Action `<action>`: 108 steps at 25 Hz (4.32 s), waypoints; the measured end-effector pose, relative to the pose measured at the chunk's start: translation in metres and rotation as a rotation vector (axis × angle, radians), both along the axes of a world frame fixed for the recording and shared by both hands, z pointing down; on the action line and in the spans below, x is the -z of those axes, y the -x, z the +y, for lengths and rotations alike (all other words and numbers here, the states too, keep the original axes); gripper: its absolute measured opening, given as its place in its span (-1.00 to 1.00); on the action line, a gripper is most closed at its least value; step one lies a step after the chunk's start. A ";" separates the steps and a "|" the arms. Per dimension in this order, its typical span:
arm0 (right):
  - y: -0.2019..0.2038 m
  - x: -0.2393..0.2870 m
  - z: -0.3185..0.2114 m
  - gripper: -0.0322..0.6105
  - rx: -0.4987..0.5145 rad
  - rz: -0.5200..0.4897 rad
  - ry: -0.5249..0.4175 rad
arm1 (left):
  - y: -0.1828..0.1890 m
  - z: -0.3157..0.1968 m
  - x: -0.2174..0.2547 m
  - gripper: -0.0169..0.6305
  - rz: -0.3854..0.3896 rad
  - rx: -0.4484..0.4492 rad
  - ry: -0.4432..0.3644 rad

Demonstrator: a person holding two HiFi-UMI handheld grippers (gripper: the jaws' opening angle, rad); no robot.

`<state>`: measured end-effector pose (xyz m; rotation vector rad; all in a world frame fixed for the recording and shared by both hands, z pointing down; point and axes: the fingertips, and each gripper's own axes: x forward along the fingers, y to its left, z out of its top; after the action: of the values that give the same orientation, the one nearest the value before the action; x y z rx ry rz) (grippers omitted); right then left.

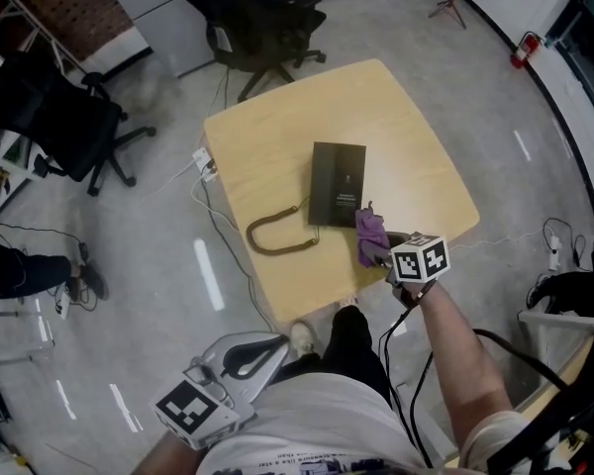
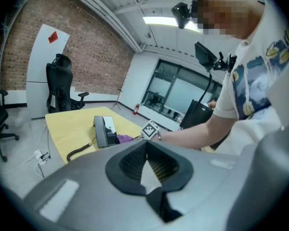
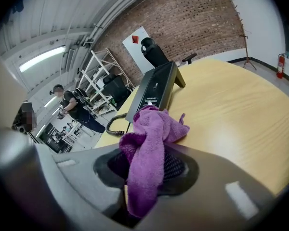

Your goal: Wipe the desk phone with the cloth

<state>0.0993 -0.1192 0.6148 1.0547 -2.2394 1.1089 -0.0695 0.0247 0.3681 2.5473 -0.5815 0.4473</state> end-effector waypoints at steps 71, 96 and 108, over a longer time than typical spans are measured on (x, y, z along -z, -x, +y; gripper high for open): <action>0.016 0.142 0.157 -0.53 -0.064 0.230 -0.323 | 0.018 0.037 -0.014 -0.93 0.051 -0.147 -0.088; 0.043 0.234 0.386 -0.52 -0.079 0.238 -0.581 | 0.023 0.219 -0.010 -0.94 -0.071 -0.200 -0.146; 0.134 0.259 0.405 -0.52 -0.189 0.252 -0.608 | 0.111 0.219 0.015 -0.94 0.026 -0.239 -0.173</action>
<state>-0.0351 0.2860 0.3554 1.5674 -2.3480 0.3123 -0.1805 0.2437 0.3535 2.7985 -0.3187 0.4621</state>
